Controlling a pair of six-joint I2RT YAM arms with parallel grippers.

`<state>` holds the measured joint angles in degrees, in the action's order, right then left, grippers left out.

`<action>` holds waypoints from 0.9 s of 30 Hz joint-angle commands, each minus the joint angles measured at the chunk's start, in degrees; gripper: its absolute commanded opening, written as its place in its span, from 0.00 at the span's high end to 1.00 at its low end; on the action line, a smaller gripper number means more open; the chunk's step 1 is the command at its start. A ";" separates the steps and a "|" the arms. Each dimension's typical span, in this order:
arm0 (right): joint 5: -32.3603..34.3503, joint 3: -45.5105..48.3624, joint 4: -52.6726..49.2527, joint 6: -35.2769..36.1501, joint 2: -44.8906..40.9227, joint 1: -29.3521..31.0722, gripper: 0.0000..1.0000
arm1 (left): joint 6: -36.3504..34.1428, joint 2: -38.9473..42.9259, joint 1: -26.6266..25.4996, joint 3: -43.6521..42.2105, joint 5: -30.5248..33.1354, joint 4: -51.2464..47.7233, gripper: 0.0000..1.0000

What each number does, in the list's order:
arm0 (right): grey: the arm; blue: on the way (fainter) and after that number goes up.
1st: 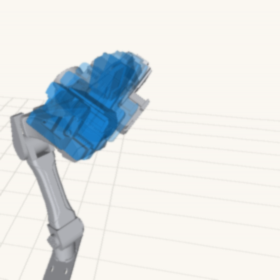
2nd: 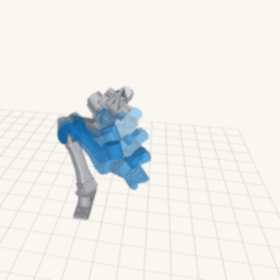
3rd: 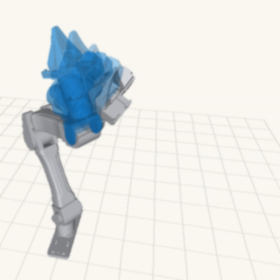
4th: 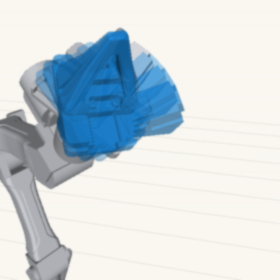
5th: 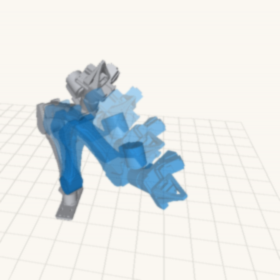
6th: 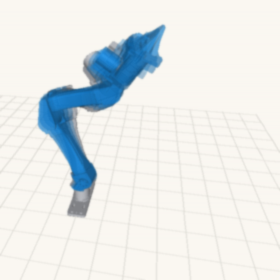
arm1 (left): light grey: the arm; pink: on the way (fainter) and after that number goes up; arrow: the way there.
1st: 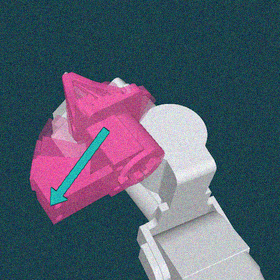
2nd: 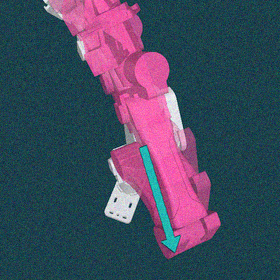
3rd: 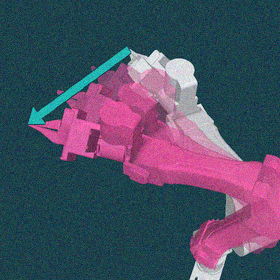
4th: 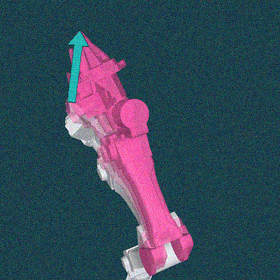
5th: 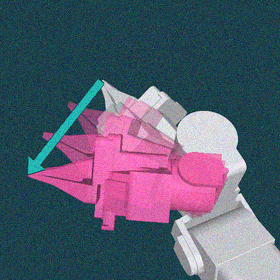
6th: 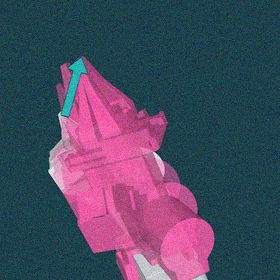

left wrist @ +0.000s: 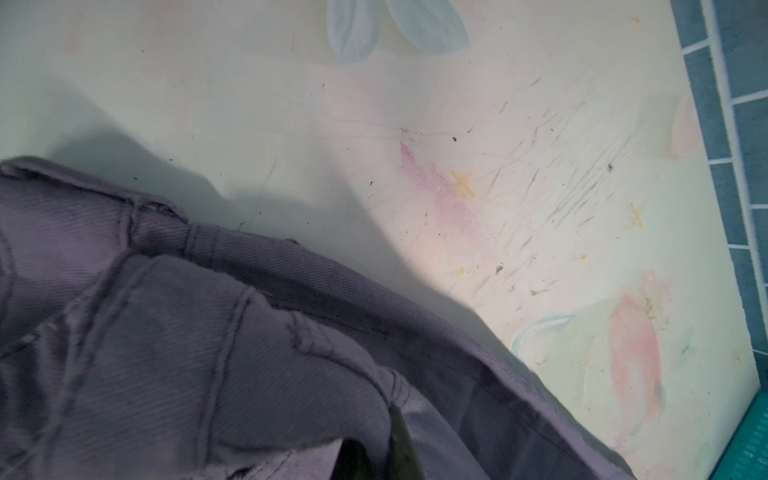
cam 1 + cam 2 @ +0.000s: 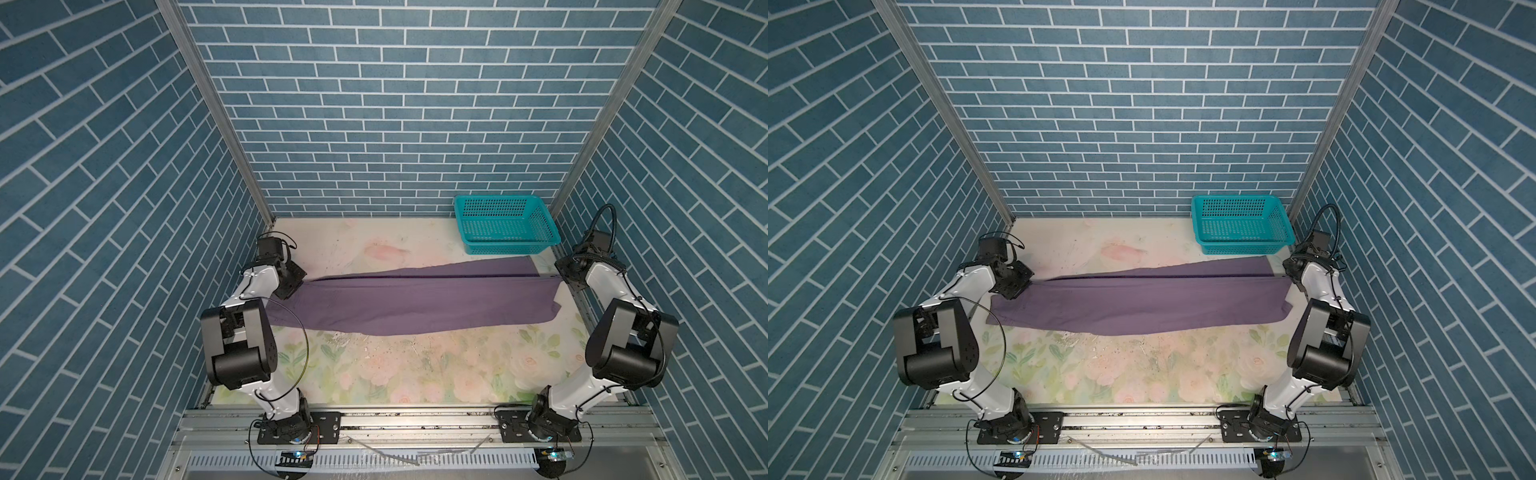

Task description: Fold and stack the trousers

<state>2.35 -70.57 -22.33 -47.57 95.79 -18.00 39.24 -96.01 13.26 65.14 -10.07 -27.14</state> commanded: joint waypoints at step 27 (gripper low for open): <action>2.46 -9.15 9.31 2.13 14.56 0.33 0.88 | -0.31 -6.18 1.94 3.37 7.80 3.76 0.43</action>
<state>0.60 -76.34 -16.88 -47.55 108.99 -16.10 39.29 -100.92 13.52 66.81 -7.73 -25.12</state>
